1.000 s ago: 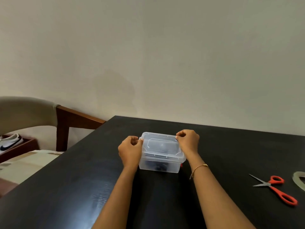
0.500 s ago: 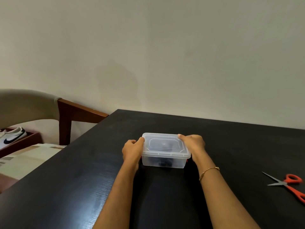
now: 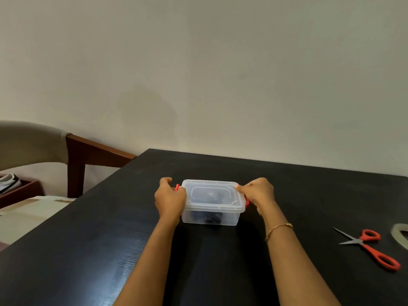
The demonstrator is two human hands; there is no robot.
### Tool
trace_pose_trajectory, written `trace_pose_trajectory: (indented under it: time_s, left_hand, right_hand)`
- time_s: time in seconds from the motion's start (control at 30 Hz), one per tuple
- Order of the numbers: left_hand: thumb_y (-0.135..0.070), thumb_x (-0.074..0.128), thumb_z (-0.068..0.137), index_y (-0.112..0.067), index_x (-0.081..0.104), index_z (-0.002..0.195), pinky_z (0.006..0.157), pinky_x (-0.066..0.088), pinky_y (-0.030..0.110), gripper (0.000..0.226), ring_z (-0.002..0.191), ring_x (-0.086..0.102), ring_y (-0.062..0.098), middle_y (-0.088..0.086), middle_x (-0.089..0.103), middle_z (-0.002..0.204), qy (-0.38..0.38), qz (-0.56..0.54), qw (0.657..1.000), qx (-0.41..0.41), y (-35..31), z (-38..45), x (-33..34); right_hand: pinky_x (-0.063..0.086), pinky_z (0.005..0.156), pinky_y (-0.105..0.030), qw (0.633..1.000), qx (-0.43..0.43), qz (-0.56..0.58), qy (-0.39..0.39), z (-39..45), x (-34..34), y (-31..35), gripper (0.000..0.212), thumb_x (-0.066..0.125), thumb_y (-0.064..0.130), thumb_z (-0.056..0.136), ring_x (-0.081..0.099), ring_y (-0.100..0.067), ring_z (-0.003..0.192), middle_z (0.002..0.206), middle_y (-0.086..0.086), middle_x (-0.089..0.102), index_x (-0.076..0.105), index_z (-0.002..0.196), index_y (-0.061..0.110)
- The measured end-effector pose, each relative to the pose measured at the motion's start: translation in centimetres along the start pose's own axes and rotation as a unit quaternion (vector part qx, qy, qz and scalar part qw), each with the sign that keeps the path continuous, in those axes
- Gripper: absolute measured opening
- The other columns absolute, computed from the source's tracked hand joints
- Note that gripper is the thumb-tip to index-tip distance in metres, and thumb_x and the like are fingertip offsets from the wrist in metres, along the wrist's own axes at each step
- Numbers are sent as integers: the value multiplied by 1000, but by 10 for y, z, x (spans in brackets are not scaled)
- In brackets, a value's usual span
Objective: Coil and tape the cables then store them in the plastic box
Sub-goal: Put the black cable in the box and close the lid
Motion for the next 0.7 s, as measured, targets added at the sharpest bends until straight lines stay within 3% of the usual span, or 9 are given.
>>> trace_pose_trajectory:
  time_s: [0.1, 0.23, 0.43, 0.5, 0.53, 0.6, 0.63, 0.7]
  left_hand:
    - [-7, 55, 89, -9, 41, 135, 91, 48, 38, 47, 109, 58, 29, 17, 59, 120, -40, 68, 993, 83, -17, -8, -3]
    - [-5, 53, 91, -8, 38, 138, 92, 48, 40, 50, 111, 59, 32, 19, 60, 121, -60, 141, 980, 125, -28, -11, -2]
    - [-8, 48, 93, -4, 49, 128, 86, 50, 38, 35, 104, 61, 30, 18, 62, 116, -56, 190, 966, 166, -37, -14, 2]
    - [-18, 50, 93, -8, 43, 135, 95, 46, 39, 43, 115, 56, 29, 17, 56, 127, 2, 156, 971, 181, -35, -16, 16]
    - [-23, 53, 92, -10, 37, 139, 101, 41, 39, 51, 124, 49, 29, 15, 49, 136, 57, 135, 969, 198, -35, -21, 29]
    - [-30, 57, 90, -16, 26, 144, 112, 30, 40, 64, 138, 29, 26, 10, 29, 151, 181, 103, 948, 239, -38, -39, 63]
    - [-30, 57, 89, -19, 23, 145, 115, 25, 41, 67, 142, 20, 24, 6, 20, 155, 231, 107, 932, 259, -37, -51, 79]
    - [-27, 57, 90, -21, 25, 144, 117, 20, 40, 63, 145, 10, 21, 2, 10, 157, 268, 161, 896, 314, -37, -69, 103]
  right_hand:
    - [49, 66, -28, 983, -90, -144, -69, -19, -4, 32, 17, 61, 21, 88, 61, -20, 79, 94, -12, 66, 63, 91, 4]
    - [51, 77, -30, 943, -162, -280, -79, -42, 11, 57, 13, 53, 10, 92, 63, -25, 94, 103, -12, 64, 61, 101, 5]
    - [48, 76, -28, 942, -160, -289, -65, -47, 7, 55, 17, 52, 12, 93, 61, -25, 98, 109, -13, 62, 58, 106, 5]
    - [45, 78, -31, 957, -159, -235, -59, -46, 1, 50, 23, 48, 17, 95, 58, -28, 106, 116, -14, 60, 57, 113, 5]
    - [44, 87, -35, 964, -164, -208, -32, -44, 3, 48, 31, 46, 23, 96, 52, -30, 116, 126, -15, 54, 53, 122, 8]
    - [27, 108, -51, 957, -179, -217, 65, -47, 11, 44, 47, 46, 35, 95, 28, -31, 136, 145, -12, 37, 39, 138, 19]
    - [19, 110, -54, 947, -180, -244, 109, -52, 12, 39, 49, 47, 39, 94, 24, -29, 139, 147, -9, 34, 37, 139, 24]
    - [23, 111, -48, 926, -175, -287, 172, -60, 7, 25, 45, 49, 35, 93, 35, -24, 131, 141, -6, 43, 41, 136, 26]
Point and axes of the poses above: each hand's wrist, its own z-axis towards the middle knuckle, its own x-axis out of the palm, y = z × x, the point moved 10 cm from there along z, towards the middle knuckle
